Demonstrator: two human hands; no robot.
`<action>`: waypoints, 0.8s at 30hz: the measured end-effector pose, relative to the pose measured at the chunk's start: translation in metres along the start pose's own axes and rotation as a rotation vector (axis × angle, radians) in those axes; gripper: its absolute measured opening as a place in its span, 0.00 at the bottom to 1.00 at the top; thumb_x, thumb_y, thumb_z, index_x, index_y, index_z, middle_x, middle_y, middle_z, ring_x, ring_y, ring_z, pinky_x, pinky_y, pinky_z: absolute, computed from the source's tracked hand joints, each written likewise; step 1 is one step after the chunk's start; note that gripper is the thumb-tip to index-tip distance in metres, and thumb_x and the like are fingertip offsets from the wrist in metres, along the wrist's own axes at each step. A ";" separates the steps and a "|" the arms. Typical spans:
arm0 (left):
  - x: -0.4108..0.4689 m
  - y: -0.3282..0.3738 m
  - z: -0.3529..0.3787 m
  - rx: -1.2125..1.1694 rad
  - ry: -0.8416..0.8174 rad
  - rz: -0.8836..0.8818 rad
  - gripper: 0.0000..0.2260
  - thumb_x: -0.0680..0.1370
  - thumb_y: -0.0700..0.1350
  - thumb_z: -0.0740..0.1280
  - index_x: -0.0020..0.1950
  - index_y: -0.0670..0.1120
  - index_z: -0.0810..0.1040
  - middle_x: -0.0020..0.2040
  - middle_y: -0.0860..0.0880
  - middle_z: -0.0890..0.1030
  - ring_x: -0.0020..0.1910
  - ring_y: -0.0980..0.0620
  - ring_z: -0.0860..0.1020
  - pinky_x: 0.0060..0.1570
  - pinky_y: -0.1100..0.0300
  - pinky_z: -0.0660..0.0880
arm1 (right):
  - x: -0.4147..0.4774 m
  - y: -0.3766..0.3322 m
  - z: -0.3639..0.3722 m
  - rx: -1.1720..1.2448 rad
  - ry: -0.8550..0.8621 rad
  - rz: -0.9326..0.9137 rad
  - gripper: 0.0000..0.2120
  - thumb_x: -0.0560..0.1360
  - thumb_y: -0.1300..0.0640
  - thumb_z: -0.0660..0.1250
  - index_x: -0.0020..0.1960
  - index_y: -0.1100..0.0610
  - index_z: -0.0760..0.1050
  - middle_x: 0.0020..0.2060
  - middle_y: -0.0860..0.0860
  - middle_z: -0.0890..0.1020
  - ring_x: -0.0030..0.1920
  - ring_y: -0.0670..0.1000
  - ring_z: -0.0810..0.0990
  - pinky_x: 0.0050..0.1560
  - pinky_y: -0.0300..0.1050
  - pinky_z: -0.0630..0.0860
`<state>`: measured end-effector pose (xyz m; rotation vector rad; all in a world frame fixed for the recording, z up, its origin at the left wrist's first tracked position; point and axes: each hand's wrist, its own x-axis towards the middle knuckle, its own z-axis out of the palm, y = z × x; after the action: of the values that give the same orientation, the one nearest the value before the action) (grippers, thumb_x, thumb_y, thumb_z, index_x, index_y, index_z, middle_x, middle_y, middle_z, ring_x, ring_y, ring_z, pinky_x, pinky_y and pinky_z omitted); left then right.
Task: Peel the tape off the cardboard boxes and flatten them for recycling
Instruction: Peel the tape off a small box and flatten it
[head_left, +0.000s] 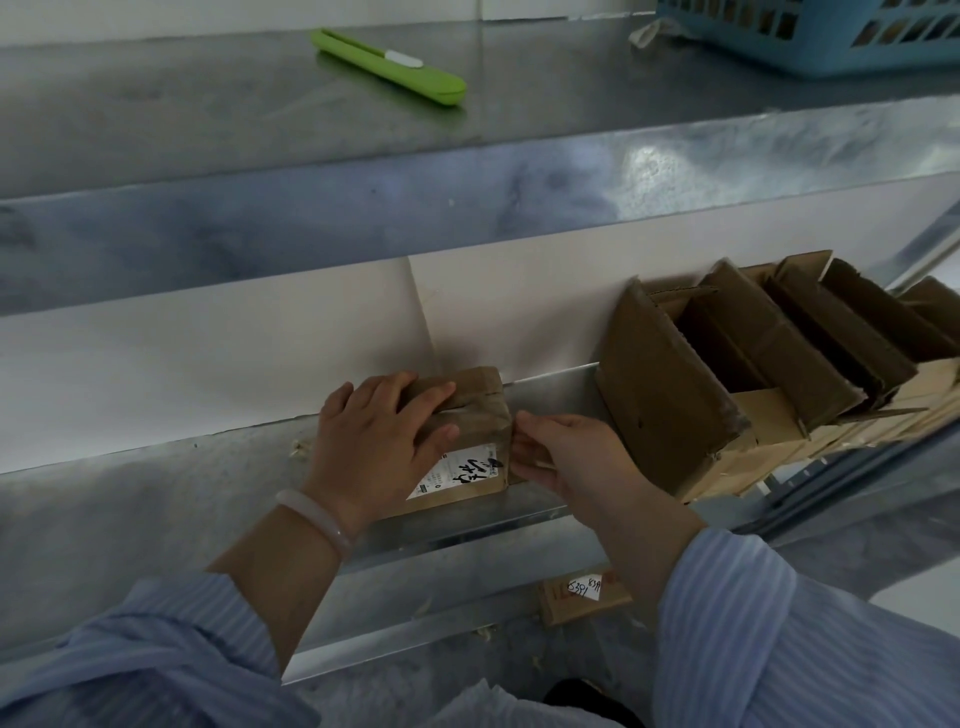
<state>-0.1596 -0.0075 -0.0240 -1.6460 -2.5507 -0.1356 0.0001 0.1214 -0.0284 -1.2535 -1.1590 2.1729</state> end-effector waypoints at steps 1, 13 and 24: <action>0.000 0.000 0.000 0.002 -0.001 0.002 0.28 0.77 0.66 0.44 0.70 0.58 0.70 0.66 0.48 0.73 0.64 0.45 0.72 0.66 0.44 0.64 | -0.001 -0.003 0.000 0.015 -0.023 0.020 0.09 0.76 0.61 0.69 0.51 0.68 0.77 0.41 0.60 0.83 0.37 0.52 0.84 0.35 0.46 0.82; 0.001 -0.002 0.003 -0.017 0.020 0.011 0.27 0.77 0.66 0.46 0.69 0.57 0.71 0.65 0.47 0.75 0.63 0.44 0.73 0.64 0.43 0.65 | 0.002 -0.009 -0.001 -0.187 -0.034 -0.011 0.10 0.77 0.64 0.66 0.55 0.69 0.76 0.46 0.63 0.80 0.44 0.54 0.80 0.41 0.43 0.82; 0.000 -0.002 0.004 0.003 0.027 0.011 0.27 0.77 0.66 0.46 0.69 0.58 0.71 0.64 0.48 0.75 0.61 0.45 0.74 0.63 0.45 0.66 | 0.006 -0.018 0.002 -0.060 -0.120 0.360 0.10 0.79 0.56 0.65 0.42 0.60 0.74 0.30 0.52 0.76 0.24 0.47 0.77 0.41 0.50 0.79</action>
<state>-0.1620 -0.0077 -0.0282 -1.6458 -2.5204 -0.1525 -0.0062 0.1351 -0.0168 -1.4703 -1.1215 2.5185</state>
